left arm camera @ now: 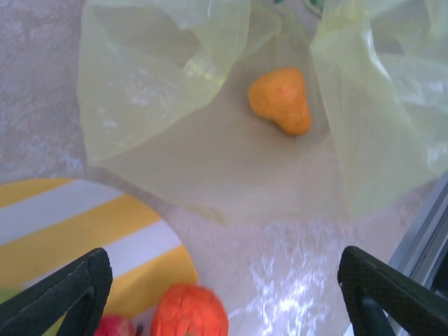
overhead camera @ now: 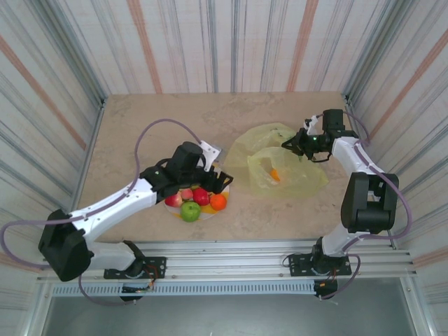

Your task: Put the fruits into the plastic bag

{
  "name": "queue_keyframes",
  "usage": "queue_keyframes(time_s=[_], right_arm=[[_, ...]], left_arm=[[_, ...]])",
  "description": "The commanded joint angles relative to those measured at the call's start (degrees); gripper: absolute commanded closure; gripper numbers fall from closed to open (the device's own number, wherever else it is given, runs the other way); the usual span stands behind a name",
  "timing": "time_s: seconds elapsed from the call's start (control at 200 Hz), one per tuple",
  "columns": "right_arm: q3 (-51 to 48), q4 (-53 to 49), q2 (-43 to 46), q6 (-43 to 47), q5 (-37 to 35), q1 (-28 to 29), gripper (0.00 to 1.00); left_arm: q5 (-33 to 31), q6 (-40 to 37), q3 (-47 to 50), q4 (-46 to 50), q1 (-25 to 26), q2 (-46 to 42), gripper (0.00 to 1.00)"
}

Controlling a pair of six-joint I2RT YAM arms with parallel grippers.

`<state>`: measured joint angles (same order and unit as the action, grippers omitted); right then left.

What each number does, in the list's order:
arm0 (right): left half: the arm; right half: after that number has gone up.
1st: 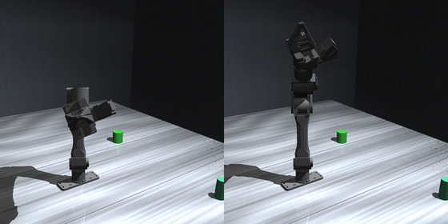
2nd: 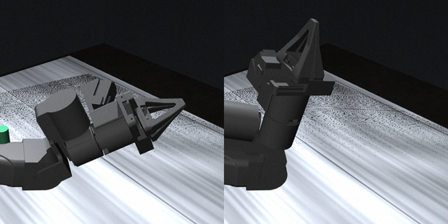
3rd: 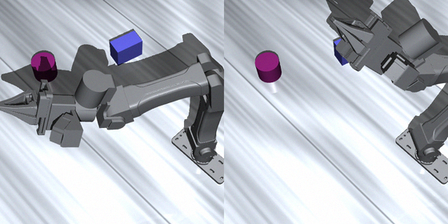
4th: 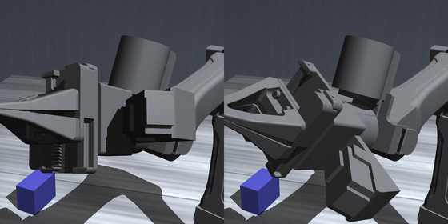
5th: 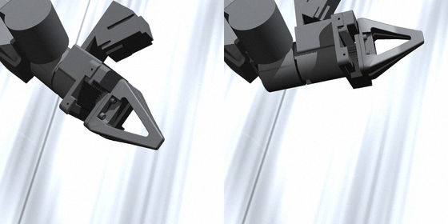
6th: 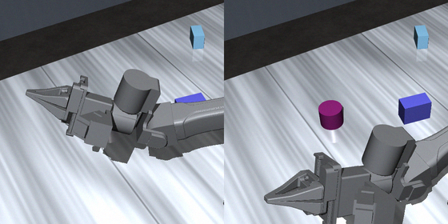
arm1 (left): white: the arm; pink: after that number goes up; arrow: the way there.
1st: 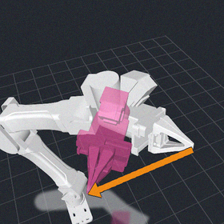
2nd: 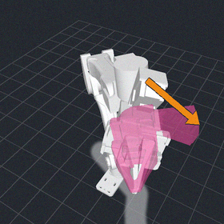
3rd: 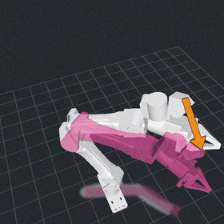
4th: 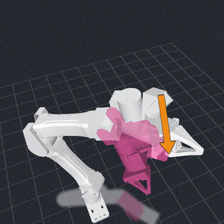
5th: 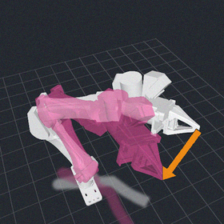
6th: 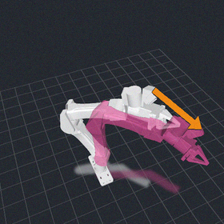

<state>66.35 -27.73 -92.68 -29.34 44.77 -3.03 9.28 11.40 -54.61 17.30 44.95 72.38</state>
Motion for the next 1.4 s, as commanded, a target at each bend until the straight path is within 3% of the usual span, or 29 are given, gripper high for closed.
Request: queue_keyframes(time_s=[0.0, 0.23, 0.581, 0.962, 1.393], right_arm=[[1.41, -1.15, -0.69, 1.58, -0.32, -0.45, 1.0], [1.42, 0.61, -1.71, 0.69, 0.82, -0.57, 1.0], [0.74, 0.66, -0.72, 0.58, 1.01, -0.74, 1.0], [-0.1, 0.57, -0.32, 0.85, 1.11, -1.3, 1.0], [-0.48, 0.57, -0.31, 0.77, 1.13, -1.35, 1.0]], left_arm=[[-5.4, -5.17, 0.07, 13.82, 3.91, -1.47, 0.12], [-11.98, -13.71, -6.43, 23.77, 7.89, 6.5, 0.11], [-12.44, -25.72, -14.59, 25.45, 7.68, 20.96, 0.1], [-12.35, -26.81, -19.59, 27.53, 7.13, 31.5, 0.12], [-11.36, -25.82, -19.44, 27.87, 6.38, 32.83, 0.28]])
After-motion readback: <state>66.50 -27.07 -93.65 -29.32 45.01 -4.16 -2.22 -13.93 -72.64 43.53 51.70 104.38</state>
